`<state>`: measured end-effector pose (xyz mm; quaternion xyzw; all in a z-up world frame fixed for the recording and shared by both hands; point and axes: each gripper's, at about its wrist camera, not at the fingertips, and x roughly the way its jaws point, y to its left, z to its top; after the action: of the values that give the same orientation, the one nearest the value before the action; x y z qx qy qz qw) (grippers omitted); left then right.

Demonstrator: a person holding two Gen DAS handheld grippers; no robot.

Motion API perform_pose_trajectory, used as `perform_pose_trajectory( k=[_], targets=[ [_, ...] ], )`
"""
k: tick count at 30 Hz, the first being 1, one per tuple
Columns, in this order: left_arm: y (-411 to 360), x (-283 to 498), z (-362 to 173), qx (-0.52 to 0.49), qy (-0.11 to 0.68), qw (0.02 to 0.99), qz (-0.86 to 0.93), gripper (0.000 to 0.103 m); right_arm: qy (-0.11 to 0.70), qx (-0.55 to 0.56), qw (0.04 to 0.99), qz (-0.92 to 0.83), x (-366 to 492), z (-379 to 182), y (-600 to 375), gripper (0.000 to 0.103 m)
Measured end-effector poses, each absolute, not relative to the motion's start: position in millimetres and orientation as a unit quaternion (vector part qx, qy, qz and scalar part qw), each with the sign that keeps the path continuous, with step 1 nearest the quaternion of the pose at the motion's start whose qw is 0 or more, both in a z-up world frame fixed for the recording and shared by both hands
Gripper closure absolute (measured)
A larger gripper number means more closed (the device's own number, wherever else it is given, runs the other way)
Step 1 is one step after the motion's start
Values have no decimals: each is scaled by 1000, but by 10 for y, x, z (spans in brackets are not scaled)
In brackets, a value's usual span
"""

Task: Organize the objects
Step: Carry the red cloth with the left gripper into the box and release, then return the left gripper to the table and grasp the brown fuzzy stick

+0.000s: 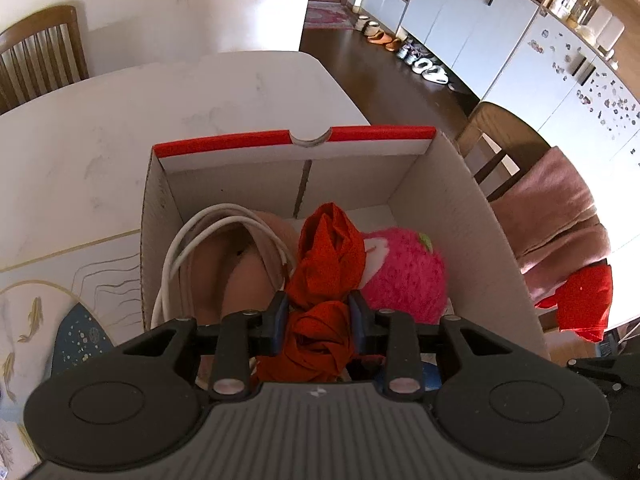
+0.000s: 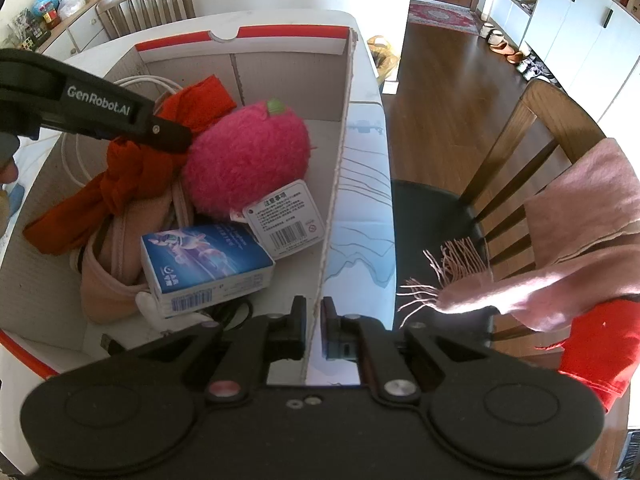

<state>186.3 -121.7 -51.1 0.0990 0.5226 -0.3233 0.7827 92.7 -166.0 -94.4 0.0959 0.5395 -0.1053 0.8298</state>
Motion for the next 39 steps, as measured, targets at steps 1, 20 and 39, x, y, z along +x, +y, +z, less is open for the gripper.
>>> perform_pose_trajectory(
  k=[1,20,39],
  targets=[
    [-1216,1864,-516,99,523,782,-324,71,540,96,830,-106,928,-947,-1658,97],
    [-977,1710,-265,91,484,795,-355,37,542,91,829,-109,926,-937,-1620,97],
    [-160,1407,277,86,412,826,-375,37,545,84,827,-112,932,-917,-1610,97]
  ],
)
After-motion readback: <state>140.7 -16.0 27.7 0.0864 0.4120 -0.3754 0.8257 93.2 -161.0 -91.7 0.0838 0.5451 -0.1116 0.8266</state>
